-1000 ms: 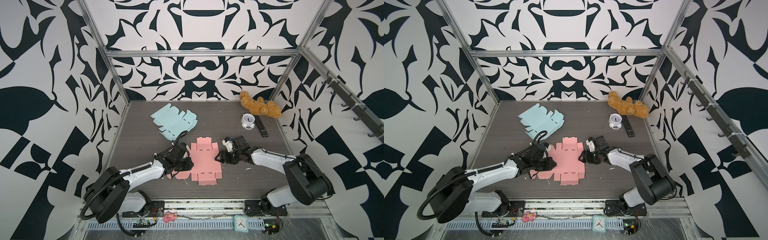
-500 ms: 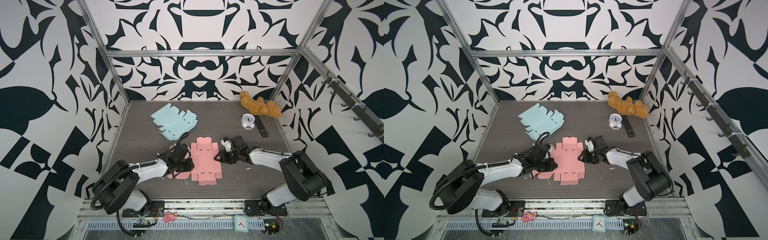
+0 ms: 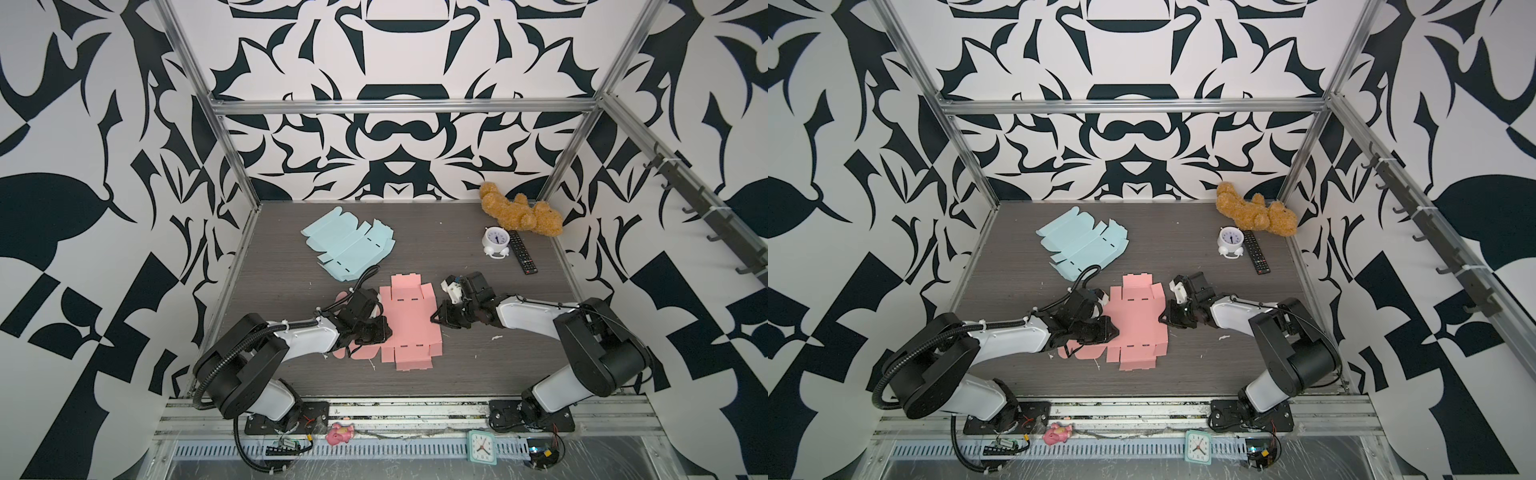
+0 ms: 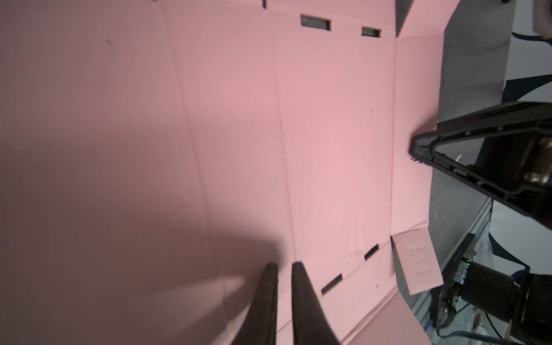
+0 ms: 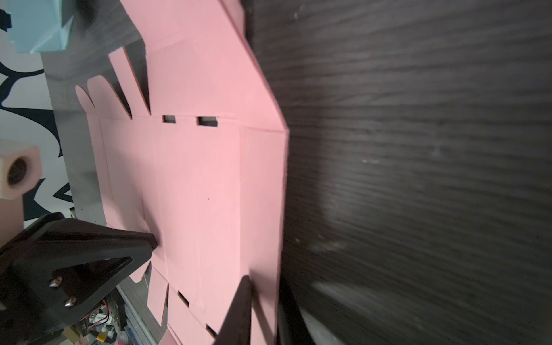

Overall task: Assemble paper box
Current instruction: First fold the bottom flaps of a flat cardboard box at the center of the table.

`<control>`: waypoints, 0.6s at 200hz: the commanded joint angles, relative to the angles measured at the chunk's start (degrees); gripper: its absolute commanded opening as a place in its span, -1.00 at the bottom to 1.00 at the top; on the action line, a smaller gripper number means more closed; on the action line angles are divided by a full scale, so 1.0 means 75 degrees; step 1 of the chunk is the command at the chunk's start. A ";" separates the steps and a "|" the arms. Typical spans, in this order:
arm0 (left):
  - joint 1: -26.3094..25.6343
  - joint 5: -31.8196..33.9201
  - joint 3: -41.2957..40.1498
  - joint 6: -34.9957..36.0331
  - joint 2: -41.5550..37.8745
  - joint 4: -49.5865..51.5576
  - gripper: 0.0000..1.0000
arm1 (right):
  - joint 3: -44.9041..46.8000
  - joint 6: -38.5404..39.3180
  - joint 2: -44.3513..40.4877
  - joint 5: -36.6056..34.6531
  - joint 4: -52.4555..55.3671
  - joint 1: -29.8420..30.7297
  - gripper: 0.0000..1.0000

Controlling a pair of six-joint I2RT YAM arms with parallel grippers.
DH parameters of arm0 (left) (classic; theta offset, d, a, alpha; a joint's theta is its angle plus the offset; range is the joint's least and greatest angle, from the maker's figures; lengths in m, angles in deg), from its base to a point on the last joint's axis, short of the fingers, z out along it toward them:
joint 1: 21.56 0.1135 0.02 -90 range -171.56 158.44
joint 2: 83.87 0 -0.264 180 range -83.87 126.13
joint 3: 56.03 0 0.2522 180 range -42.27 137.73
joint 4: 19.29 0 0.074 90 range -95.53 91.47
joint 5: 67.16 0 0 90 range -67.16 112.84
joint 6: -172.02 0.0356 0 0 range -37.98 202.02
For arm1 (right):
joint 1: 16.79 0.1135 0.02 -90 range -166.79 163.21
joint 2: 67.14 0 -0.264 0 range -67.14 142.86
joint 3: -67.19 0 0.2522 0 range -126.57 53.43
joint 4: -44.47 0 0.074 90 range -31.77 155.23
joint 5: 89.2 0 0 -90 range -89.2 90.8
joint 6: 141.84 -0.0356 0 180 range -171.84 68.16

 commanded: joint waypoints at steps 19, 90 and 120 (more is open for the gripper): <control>0.0017 -0.0063 -0.0154 -0.0127 0.0229 -0.0082 -0.70 | 0.0070 -0.0169 -0.0439 -0.0012 -0.0180 0.0045 -0.80; 0.0017 -0.0058 -0.0153 -0.0146 0.0292 -0.0129 -0.70 | 0.0193 -0.0468 -0.0322 0.0383 -0.0706 0.0043 -0.80; 0.0019 -0.0064 -0.0183 -0.0145 0.0315 -0.0183 -0.71 | 0.0197 -0.0476 -0.0271 0.0412 -0.0762 0.0049 -0.78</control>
